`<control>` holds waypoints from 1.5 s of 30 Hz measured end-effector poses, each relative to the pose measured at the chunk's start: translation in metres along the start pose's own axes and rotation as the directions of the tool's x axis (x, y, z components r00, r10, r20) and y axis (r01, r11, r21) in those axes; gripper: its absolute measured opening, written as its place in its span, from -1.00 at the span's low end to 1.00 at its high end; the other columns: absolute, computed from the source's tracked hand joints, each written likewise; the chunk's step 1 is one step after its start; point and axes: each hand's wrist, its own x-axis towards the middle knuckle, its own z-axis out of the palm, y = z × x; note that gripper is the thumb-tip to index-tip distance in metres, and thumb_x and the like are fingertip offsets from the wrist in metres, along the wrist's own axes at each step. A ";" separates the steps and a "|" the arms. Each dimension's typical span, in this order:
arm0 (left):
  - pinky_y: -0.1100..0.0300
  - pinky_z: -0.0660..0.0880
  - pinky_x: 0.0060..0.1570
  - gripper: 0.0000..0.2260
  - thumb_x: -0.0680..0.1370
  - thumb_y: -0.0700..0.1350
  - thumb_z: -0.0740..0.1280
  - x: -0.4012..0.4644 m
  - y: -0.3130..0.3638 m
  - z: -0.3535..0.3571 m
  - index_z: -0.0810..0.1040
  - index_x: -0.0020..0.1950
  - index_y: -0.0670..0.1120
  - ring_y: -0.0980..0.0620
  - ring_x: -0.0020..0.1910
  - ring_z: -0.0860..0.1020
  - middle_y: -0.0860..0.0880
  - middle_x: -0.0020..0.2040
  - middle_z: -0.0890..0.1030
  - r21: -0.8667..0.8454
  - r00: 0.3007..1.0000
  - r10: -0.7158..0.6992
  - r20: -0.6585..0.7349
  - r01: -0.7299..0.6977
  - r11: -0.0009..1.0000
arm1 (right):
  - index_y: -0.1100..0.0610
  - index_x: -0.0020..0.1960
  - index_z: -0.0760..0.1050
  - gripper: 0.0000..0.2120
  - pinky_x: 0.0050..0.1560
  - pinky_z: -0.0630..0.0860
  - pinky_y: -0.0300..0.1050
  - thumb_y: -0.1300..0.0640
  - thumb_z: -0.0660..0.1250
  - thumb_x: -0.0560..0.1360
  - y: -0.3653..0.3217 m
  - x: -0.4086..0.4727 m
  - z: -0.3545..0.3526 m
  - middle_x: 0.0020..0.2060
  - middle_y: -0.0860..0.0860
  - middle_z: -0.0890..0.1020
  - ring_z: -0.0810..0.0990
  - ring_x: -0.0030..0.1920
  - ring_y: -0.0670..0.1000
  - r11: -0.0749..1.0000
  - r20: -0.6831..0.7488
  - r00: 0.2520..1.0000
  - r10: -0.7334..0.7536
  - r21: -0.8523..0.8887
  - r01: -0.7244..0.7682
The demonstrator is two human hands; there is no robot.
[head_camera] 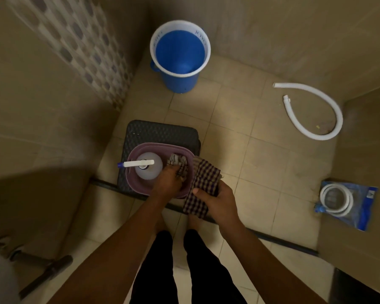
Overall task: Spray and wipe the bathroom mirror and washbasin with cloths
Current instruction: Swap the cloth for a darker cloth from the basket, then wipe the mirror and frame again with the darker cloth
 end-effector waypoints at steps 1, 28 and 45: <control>0.11 0.44 0.22 -0.67 0.57 -0.25 0.29 -0.011 0.008 -0.008 0.52 0.34 -0.19 -0.18 0.25 0.54 -0.18 0.26 0.59 -0.095 0.997 -0.063 -0.046 0.058 0.994 | 0.13 0.25 0.52 -0.55 -0.02 0.55 -0.26 0.15 0.54 0.40 -0.005 -0.001 0.000 0.09 -0.03 0.66 0.64 0.07 -0.05 1.000 0.021 1.000 -0.012 0.009 0.012; 0.25 0.55 0.10 -0.44 0.43 -0.03 0.53 -0.374 0.058 -0.175 0.46 0.39 -0.05 0.10 0.19 0.62 0.09 0.18 0.67 -0.736 0.796 -0.228 -0.561 -0.353 0.578 | 0.19 0.20 0.53 -0.71 0.00 0.65 -0.14 0.29 0.44 0.49 -0.104 -0.220 0.115 0.02 0.05 0.70 0.70 0.02 -0.01 0.937 0.714 0.641 -0.281 0.061 0.344; 0.01 0.58 0.16 -0.60 0.57 -0.15 0.33 -0.647 -0.021 -0.161 0.46 0.42 -0.07 -0.06 0.16 0.62 -0.04 0.27 0.63 -0.560 0.552 -0.276 -0.787 -0.451 0.695 | 0.27 0.14 0.48 -0.77 -0.11 0.66 -0.06 0.15 0.37 0.57 -0.032 -0.453 0.200 -0.06 0.16 0.71 0.72 -0.05 0.10 0.930 0.900 0.342 -0.270 0.153 0.333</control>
